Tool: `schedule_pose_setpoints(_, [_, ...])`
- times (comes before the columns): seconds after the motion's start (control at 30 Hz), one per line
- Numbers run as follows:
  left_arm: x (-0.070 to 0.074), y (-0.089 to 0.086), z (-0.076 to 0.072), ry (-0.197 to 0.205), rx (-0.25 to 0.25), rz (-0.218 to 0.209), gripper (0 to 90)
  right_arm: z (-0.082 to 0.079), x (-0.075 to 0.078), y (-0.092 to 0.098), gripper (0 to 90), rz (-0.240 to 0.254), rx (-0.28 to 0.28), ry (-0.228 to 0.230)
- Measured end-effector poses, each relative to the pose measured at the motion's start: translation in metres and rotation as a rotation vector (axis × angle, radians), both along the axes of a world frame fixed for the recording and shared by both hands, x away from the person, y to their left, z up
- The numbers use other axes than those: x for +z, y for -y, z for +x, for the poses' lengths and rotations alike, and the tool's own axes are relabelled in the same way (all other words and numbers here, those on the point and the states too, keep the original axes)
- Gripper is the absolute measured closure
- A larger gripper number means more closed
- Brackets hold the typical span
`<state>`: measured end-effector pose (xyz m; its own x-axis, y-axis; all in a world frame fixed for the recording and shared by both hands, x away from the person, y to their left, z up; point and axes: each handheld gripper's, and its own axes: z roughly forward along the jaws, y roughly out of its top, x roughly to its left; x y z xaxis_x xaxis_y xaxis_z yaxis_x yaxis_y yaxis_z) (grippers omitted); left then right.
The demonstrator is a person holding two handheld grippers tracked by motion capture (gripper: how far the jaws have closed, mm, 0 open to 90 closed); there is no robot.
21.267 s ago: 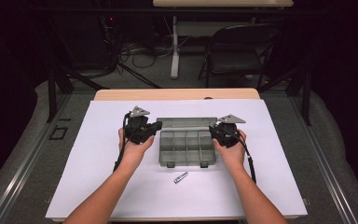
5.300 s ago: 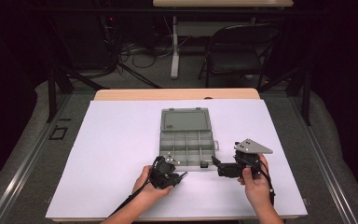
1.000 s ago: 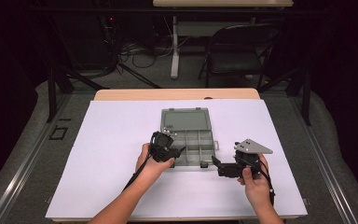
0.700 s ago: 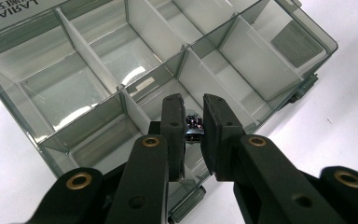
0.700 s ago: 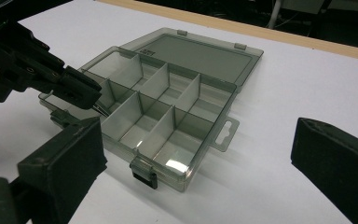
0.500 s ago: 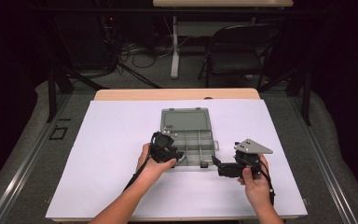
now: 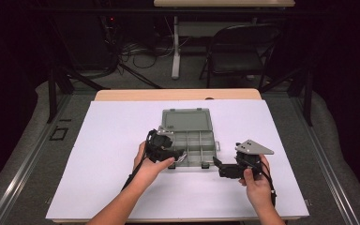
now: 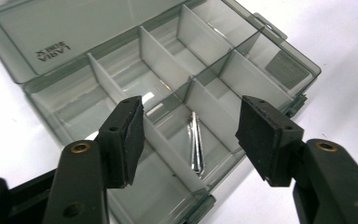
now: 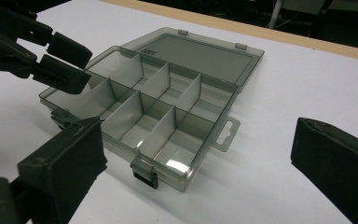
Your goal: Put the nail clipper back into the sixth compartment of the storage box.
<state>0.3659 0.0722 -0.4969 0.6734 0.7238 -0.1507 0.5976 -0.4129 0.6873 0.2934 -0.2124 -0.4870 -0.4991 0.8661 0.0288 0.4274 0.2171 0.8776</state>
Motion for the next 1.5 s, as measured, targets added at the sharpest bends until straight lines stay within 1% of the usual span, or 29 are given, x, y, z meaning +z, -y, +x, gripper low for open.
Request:
schedule_pose_setpoints(0.13, [0.002, -0.007, 0.001, 0.005, 0.014, -0.006, 39.9, 0.000, -0.001, 0.000, 2.4, 0.003, -0.004, 0.005])
schedule_pose_setpoints(0.33, [0.003, -0.017, 0.003, -0.001, 0.035, -0.005, 39.4, 0.001, -0.001, 0.000, 2.4, 0.001, -0.001, 0.006])
schedule_pose_setpoints(0.5, [-0.001, -0.025, 0.006, -0.015, 0.051, 0.005, 39.3, 0.000, -0.001, 0.000, 2.4, 0.001, 0.000, 0.003])
schedule_pose_setpoints(0.63, [-0.006, -0.031, 0.008, -0.017, 0.071, 0.017, 39.4, 0.000, -0.001, -0.001, 2.5, 0.000, 0.000, 0.003])
schedule_pose_setpoints(0.73, [-0.009, -0.035, 0.009, -0.030, 0.079, 0.021, 39.4, 0.000, -0.001, -0.001, 2.9, -0.001, 0.000, 0.003])
schedule_pose_setpoints(0.77, [-0.011, -0.036, 0.010, -0.026, 0.085, 0.021, 39.4, 0.000, -0.001, -0.001, 2.9, 0.000, -0.001, 0.005])
schedule_pose_setpoints(0.8, [-0.012, -0.037, 0.010, -0.032, 0.081, 0.030, 39.4, 0.000, -0.001, -0.001, 2.9, -0.001, -0.001, 0.005])
schedule_pose_setpoints(0.87, [-0.014, -0.038, 0.011, -0.039, 0.088, 0.040, 39.3, 0.001, -0.001, -0.001, 2.9, 0.001, 0.000, 0.007])
schedule_pose_setpoints(1.0, [-0.019, -0.039, 0.013, -0.039, 0.096, 0.050, 39.4, 0.001, -0.002, -0.001, 2.9, 0.001, 0.000, 0.007])
schedule_pose_setpoints(1.13, [-0.024, -0.039, 0.014, -0.039, 0.100, 0.076, 39.4, 0.001, -0.002, -0.001, 2.9, 0.002, 0.000, 0.006])
schedule_pose_setpoints(1.2, [-0.027, -0.039, 0.015, -0.047, 0.099, 0.077, 39.5, 0.001, -0.002, -0.001, 2.9, 0.002, 0.000, 0.006])
schedule_pose_setpoints(1.23, [-0.029, -0.038, 0.015, -0.056, 0.101, 0.077, 40.0, 0.001, -0.002, -0.001, 2.9, 0.003, 0.000, 0.006])
schedule_pose_setpoints(1.37, [-0.034, -0.037, 0.016, -0.056, 0.106, 0.090, 41.7, 0.001, -0.002, -0.001, 2.9, -0.003, 0.002, 0.002])
schedule_pose_setpoints(1.5, [-0.038, -0.035, 0.016, -0.065, 0.106, 0.106, 44.5, 0.001, -0.002, -0.001, 2.9, -0.003, 0.002, -0.003])
